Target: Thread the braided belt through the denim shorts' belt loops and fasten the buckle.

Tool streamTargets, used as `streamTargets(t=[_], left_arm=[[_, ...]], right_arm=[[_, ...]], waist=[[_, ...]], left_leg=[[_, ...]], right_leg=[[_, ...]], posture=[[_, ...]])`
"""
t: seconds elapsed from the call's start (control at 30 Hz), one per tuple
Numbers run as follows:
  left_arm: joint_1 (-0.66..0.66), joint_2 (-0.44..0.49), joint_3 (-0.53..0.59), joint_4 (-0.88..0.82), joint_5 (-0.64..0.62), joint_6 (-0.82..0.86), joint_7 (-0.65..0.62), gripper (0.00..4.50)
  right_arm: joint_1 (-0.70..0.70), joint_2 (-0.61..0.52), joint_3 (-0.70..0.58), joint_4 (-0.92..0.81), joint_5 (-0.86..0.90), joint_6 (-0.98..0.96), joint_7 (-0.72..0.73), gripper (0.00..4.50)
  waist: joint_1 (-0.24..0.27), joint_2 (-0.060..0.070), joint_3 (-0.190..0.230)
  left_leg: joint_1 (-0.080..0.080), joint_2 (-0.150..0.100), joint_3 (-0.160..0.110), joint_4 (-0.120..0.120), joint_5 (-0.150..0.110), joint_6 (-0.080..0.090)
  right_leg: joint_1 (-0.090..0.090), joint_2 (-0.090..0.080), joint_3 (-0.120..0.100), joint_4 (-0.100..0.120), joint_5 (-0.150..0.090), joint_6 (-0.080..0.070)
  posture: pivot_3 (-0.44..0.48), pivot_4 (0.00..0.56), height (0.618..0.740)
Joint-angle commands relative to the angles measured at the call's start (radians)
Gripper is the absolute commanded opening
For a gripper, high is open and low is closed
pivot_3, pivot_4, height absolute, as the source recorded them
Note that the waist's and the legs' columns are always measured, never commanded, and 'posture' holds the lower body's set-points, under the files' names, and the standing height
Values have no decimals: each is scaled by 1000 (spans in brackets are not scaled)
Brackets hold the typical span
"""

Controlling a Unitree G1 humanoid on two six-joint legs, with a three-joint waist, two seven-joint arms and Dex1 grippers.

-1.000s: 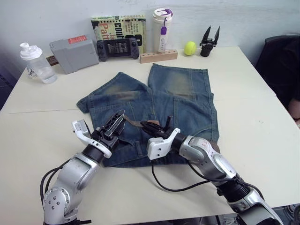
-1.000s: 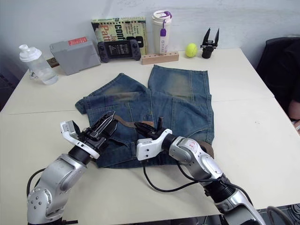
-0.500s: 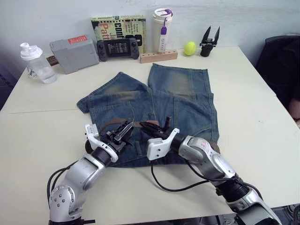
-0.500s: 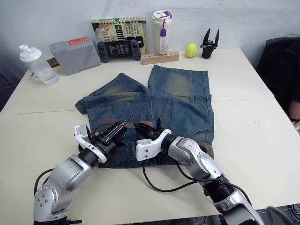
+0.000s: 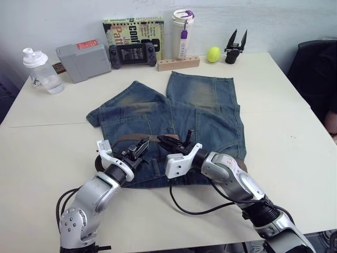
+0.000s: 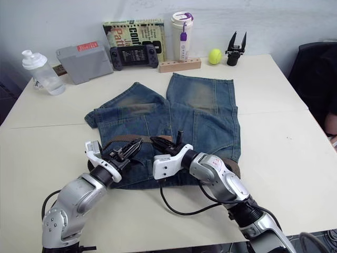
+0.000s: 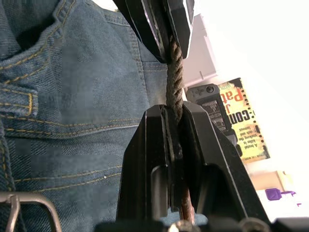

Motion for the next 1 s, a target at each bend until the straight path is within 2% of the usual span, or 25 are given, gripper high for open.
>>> streamTargets(t=[0.03,0.07,0.13,0.17,0.37,0.4,0.57,0.67,0.73,0.77,0.9,1.0], left_arm=[[-18,-11,26,-3,-9,-11,-29,96],[-18,-12,26,-2,-9,-9,-31,96],[-19,-14,29,2,-9,-5,-39,0],[-19,-15,29,3,-9,-3,-41,0],[13,23,84,15,-9,10,-83,0],[42,58,112,10,-9,30,-110,0],[203,231,220,-28,-9,149,-287,0],[294,332,241,-30,26,212,-383,0],[318,358,241,-29,42,222,-426,0],[322,368,238,-28,53,225,-440,0],[330,368,212,-26,112,215,-455,0],[336,357,206,-31,135,202,-458,0]], right_arm=[[17,18,-11,-73,67,16,42,0],[19,20,-14,-77,74,20,47,0],[25,29,-28,-83,91,40,49,913],[27,32,-33,-85,97,48,51,1176],[57,46,-117,-109,251,175,111,4168],[62,34,-154,-124,304,201,135,4344],[101,-38,-321,-214,623,378,298,4344],[125,-83,-410,-283,871,630,393,4344],[143,-138,-456,-327,1031,796,463,4344],[148,-163,-470,-342,1084,854,481,4344],[171,-244,-505,-386,1236,1008,519,4344],[172,-251,-526,-401,1290,1046,495,4344]], waist=[[0,0,0],[0,0,0],[0,0,0],[0,0,0],[0,0,0],[-1,0,0],[-2,1,0],[-2,2,1],[-1,3,2],[1,3,2],[7,3,2],[6,3,2]], left_leg=[[0,0,0,0,0,0],[0,0,0,0,0,0],[0,0,0,0,0,0],[0,0,0,0,0,0],[0,0,0,0,0,0],[0,1,-1,0,0,0],[0,4,-1,-1,-2,0],[0,7,-1,-1,-4,1],[0,8,-1,-1,-5,2],[0,8,-1,-1,-7,5],[0,8,-1,-1,-8,6],[1,9,-1,-1,-9,6]], right_leg=[[0,0,0,0,0,0],[0,0,0,0,0,0],[0,0,0,0,0,0],[0,0,0,0,0,0],[0,0,0,-1,0,0],[0,0,0,-1,0,0],[0,4,0,-3,-1,-2],[1,6,0,-3,-2,-3],[1,7,0,-3,-10,-17],[1,6,0,-3,-11,-19],[2,6,-1,-4,-11,-19],[2,6,-1,-4,-11,-20]], posture=[[0,150,708],[0,150,708],[0,150,708],[0,150,708],[0,150,708],[0,150,708],[0,150,708],[0,150,708],[0,150,708],[0,150,708],[0,150,708],[0,150,708]])
